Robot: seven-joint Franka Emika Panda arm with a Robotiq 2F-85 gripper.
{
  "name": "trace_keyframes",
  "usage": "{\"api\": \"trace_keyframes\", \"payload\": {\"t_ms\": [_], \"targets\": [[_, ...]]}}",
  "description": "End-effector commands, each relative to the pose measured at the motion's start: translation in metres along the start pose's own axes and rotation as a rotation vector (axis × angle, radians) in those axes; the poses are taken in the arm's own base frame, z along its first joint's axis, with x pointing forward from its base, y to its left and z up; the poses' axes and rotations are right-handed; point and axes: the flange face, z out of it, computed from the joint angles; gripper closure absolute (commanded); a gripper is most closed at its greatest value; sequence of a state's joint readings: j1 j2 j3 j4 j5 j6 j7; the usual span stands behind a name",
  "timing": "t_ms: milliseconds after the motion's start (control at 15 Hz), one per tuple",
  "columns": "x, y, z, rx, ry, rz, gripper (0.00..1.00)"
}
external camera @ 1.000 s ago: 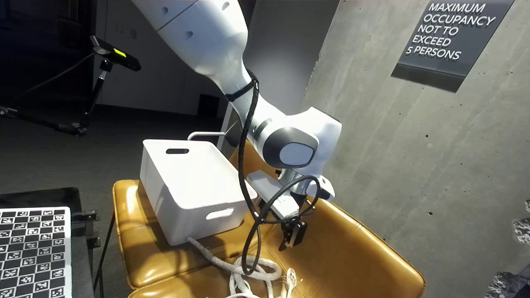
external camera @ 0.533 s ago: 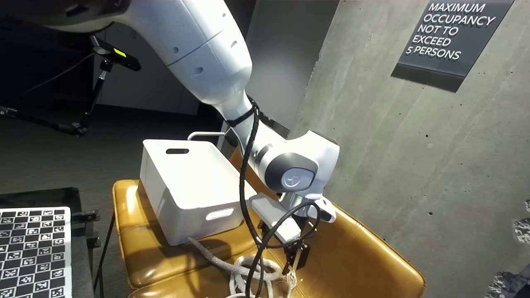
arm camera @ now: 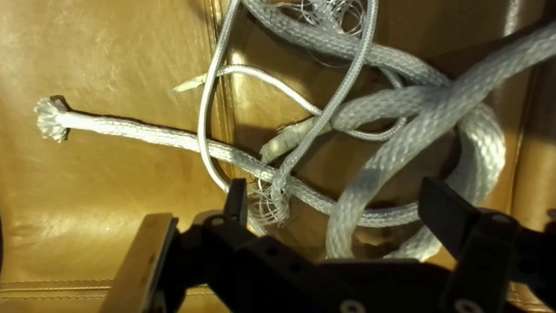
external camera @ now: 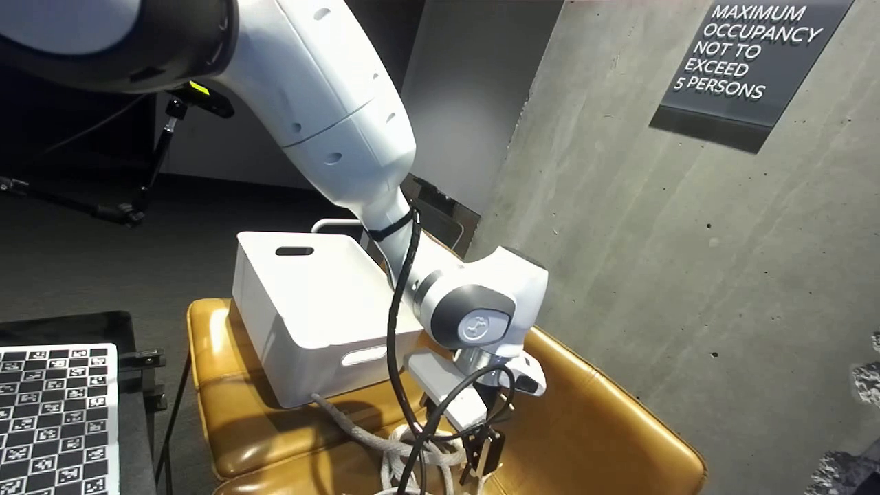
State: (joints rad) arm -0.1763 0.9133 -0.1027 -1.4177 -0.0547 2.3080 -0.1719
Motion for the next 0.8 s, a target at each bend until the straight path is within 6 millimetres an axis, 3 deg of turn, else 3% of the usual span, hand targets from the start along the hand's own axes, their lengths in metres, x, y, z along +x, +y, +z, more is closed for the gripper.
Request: {"api": "trace_keyframes", "payload": {"t_ms": [0, 733], "targets": [[0.006, -0.002, 0.007, -0.032, 0.007, 0.012, 0.00], [0.022, -0.008, 0.025, -0.066, 0.012, 0.033, 0.00]]}}
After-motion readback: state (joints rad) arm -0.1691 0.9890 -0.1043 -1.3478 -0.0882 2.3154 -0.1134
